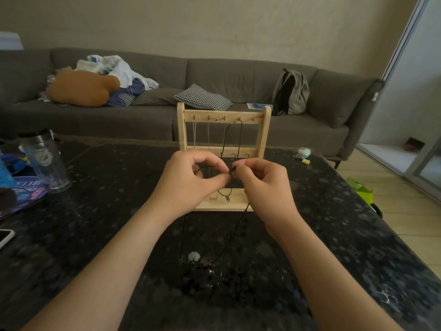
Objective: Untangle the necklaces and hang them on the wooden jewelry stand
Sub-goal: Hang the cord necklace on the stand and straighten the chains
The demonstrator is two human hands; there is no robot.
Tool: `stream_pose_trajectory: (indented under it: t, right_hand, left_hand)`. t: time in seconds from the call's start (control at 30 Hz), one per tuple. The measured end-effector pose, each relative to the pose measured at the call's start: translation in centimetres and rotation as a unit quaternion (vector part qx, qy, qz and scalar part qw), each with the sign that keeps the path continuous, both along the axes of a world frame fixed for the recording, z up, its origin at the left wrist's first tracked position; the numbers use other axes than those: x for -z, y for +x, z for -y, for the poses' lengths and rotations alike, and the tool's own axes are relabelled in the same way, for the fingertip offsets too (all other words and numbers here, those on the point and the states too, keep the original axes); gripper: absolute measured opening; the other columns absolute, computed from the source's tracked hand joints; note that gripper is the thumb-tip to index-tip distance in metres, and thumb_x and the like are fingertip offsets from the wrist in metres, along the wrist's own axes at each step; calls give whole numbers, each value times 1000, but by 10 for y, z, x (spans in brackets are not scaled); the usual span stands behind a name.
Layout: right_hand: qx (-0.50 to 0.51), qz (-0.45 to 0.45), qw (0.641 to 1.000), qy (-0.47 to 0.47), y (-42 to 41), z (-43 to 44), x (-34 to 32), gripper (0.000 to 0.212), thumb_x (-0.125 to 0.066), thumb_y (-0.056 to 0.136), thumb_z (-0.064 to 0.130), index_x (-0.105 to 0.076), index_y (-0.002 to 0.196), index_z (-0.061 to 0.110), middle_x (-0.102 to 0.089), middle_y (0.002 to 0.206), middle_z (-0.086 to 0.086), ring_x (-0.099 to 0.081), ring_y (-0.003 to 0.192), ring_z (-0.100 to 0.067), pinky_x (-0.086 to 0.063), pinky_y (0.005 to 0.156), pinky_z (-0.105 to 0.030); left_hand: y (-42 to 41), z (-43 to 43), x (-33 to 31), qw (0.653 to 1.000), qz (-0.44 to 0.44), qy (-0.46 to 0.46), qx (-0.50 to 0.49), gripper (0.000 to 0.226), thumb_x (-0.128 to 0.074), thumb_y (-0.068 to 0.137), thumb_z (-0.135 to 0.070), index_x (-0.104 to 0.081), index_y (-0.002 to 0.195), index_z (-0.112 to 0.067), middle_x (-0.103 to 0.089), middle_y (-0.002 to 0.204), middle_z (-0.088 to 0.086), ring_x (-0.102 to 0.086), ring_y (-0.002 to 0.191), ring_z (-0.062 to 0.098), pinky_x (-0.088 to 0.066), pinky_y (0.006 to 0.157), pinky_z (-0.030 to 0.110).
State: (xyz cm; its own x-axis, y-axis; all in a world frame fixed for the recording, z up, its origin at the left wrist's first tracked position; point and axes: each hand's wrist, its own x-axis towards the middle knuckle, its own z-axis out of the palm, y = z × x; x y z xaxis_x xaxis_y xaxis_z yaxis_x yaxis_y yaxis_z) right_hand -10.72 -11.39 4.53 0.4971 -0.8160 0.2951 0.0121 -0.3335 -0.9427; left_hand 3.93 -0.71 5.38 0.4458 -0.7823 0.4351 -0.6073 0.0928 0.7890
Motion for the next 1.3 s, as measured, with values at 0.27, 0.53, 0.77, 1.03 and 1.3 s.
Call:
stream_pose_trajectory:
  t: [0.27, 0.53, 0.77, 1.03, 1.3]
  right_hand:
    - [-3, -14, 1000, -10, 4, 3, 3, 13, -69, 101, 23, -82, 103, 22, -76, 78, 8, -66, 68, 3, -51, 66, -15]
    - [-12, -30, 997, -66, 4, 1, 4, 11, -71, 101, 19, -82, 101, 20, -80, 86, 6, -75, 85, -6, -61, 78, -20]
    - [-9, -29, 994, -105, 1, -3, 3, 11, -71, 102, 18, -81, 103, 20, -79, 86, 9, -74, 84, -5, -60, 77, -18]
    - [7, -44, 989, -140, -1, -4, 4, 12, -71, 101, 14, -79, 109, 18, -76, 87, 11, -70, 79, 0, -57, 73, -16]
    - [10, -57, 984, -168, 0, -4, 4, 13, -69, 103, 15, -76, 110, 22, -75, 97, 13, -69, 92, 5, -53, 78, -8]
  left_hand:
    - [5, 5, 3, 1000, 13, 11, -17, 6, -80, 93, -36, -86, 96, -36, -77, 90, -23, -63, 68, -4, -46, 67, 22]
    - [6, 6, 4, 999, 5, 23, -33, 7, -79, 96, -33, -86, 97, -32, -77, 91, -22, -63, 89, -14, -47, 83, 23]
    - [4, 7, 5, 999, -17, 27, -28, 4, -78, 95, -31, -80, 94, -33, -75, 92, -22, -66, 94, -4, -51, 84, 24]
    - [2, 6, 1, 998, -60, -5, -6, 19, -61, 108, -30, -79, 112, -26, -79, 92, -10, -70, 75, -2, -48, 65, 13]
    - [0, 6, 2, 997, -72, 36, 1, 12, -70, 103, -26, -82, 102, -27, -81, 86, -8, -77, 78, 11, -61, 69, 26]
